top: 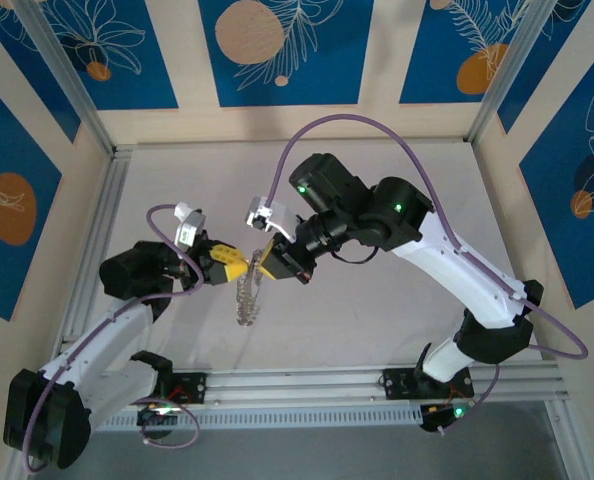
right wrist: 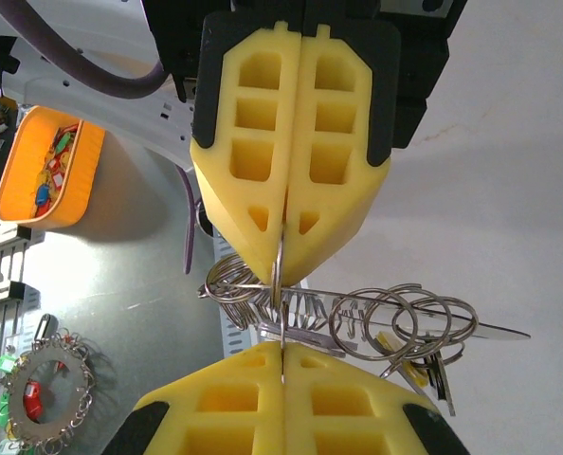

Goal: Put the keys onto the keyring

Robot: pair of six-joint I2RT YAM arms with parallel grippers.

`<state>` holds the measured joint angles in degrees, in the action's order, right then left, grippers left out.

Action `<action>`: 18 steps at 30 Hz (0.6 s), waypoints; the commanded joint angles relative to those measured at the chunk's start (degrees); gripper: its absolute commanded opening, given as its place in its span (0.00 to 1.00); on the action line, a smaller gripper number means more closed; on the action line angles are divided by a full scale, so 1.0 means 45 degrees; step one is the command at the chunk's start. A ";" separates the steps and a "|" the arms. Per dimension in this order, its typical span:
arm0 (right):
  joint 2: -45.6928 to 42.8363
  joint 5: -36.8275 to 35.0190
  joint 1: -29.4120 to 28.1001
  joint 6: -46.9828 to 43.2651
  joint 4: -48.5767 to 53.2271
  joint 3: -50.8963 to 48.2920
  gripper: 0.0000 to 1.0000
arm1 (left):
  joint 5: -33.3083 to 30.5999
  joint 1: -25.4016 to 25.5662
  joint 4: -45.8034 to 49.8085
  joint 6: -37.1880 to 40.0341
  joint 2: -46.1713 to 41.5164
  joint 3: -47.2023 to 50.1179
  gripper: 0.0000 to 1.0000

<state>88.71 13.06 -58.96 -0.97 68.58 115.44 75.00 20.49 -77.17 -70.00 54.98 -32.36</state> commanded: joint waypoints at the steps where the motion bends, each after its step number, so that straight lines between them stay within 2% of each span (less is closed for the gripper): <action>1: -0.0181 0.0369 0.0034 0.0173 -0.0044 -0.0012 0.00 | -0.0105 -0.0042 -0.0674 0.0259 -0.0148 -0.0193 0.00; 18: -0.0311 0.0327 0.0011 0.0268 -0.0044 -0.0226 0.00 | -0.0124 -0.0042 -0.0641 0.0281 -0.0201 -0.0191 0.00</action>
<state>88.68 13.47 -58.96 -0.73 68.16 115.35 74.98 20.49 -77.17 -70.00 54.94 -32.36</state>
